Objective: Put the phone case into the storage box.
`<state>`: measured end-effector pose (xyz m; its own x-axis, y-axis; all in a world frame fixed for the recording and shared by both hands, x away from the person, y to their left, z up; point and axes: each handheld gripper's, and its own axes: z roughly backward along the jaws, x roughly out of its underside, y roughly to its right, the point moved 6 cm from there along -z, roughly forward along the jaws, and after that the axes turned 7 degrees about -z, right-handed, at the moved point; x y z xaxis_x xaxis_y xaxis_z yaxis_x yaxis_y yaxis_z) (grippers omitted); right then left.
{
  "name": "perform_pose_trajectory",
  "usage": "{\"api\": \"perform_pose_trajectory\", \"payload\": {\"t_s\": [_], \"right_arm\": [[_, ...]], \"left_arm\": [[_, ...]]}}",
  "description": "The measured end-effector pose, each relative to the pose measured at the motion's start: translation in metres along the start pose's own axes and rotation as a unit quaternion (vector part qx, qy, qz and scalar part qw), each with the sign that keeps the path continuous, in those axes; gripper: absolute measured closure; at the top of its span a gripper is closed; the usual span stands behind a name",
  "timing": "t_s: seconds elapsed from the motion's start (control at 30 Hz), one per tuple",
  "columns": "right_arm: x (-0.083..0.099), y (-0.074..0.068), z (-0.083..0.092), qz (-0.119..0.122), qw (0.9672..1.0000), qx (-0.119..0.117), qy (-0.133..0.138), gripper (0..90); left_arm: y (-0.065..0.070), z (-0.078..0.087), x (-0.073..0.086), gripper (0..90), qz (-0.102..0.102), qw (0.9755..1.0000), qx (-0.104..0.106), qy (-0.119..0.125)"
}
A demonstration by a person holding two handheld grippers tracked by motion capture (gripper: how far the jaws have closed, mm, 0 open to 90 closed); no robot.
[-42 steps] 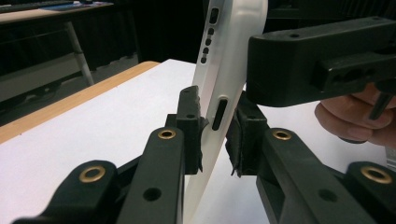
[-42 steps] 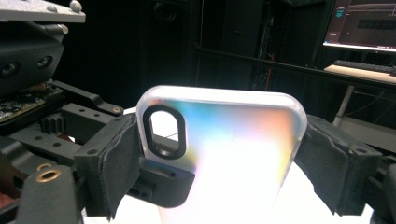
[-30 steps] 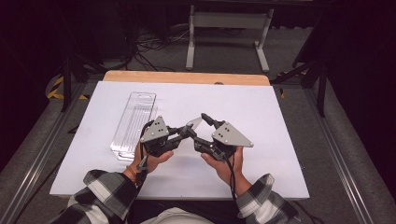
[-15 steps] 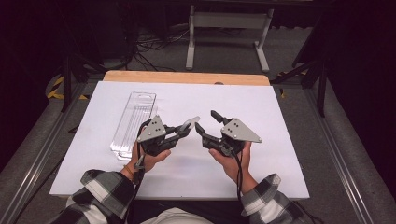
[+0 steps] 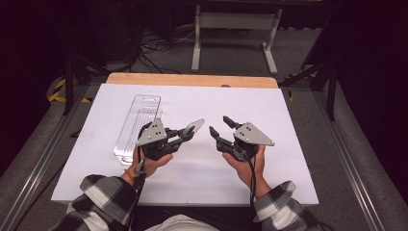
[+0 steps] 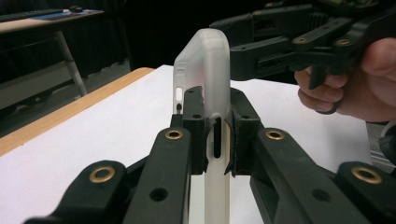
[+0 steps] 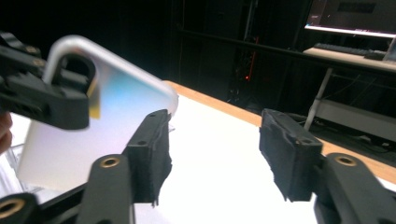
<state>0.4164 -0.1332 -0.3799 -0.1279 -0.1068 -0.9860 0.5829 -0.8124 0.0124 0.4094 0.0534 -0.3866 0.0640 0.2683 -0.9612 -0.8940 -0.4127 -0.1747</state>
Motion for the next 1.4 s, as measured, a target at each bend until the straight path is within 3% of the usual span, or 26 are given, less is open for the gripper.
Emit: {"api": "perform_pose_trajectory", "payload": {"t_s": [0.3,0.57,0.97,1.4], "right_arm": [[0.006,0.004,-0.005,0.001,0.9998,0.013,-0.013,64.0],[0.003,0.004,-0.002,0.008,0.9998,0.014,-0.011,68.1],[0.005,0.000,0.005,0.032,0.9994,0.010,-0.013,50.3],[0.014,0.012,0.025,0.044,0.9987,0.019,-0.013,33.4]], "left_arm": [[0.000,0.006,-0.004,80.8,0.000,0.9999,0.006,0.009],[-0.004,0.012,-0.007,80.8,-0.005,0.9999,0.002,0.016],[-0.015,0.026,-0.010,80.8,-0.003,0.9996,-0.008,0.026],[-0.023,0.035,-0.012,80.8,-0.002,0.9995,-0.017,0.028]]}}
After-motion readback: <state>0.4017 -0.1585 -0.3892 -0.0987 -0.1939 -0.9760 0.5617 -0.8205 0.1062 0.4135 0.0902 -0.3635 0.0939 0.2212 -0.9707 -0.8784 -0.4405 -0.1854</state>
